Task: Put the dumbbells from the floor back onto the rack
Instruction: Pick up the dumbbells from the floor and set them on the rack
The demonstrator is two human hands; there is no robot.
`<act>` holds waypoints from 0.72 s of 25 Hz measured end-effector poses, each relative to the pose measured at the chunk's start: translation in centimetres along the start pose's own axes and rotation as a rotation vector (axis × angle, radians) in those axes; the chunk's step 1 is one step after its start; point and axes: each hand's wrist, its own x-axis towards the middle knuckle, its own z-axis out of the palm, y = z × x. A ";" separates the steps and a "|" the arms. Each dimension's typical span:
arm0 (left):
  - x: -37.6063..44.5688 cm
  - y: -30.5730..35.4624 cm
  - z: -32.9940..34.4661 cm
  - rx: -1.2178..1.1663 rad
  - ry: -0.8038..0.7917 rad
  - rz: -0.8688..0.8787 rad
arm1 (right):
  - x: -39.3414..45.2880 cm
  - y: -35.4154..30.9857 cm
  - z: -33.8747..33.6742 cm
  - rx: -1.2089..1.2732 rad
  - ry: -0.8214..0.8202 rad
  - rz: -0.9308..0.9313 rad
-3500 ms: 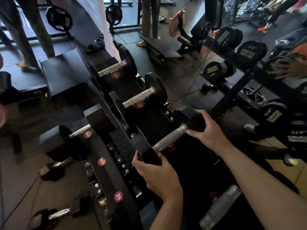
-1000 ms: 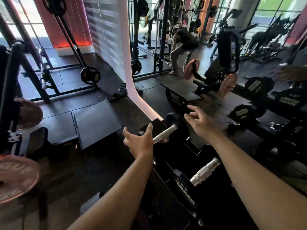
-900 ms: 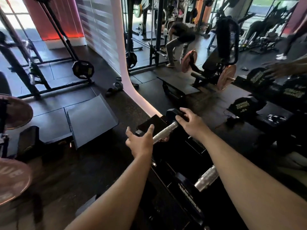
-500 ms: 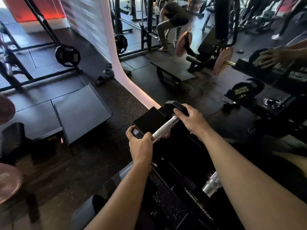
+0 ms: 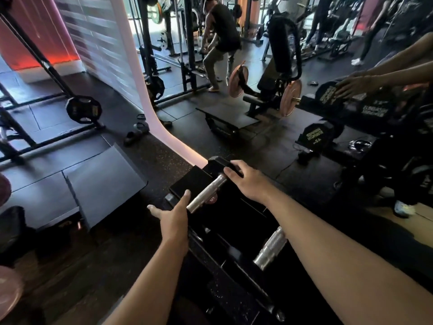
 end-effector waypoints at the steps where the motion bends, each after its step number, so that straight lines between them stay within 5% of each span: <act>1: -3.1 0.4 -0.1 0.016 0.009 0.022 | -1.2 0.3 -0.9 -0.002 0.022 -0.029; 9: -13.6 -6.6 3.3 0.012 -0.128 0.074 | -8.3 4.9 -7.4 -0.034 0.196 -0.005; 18: -15.0 -10.2 5.0 0.166 -0.135 0.097 | -11.7 8.6 -5.1 -0.064 0.263 0.107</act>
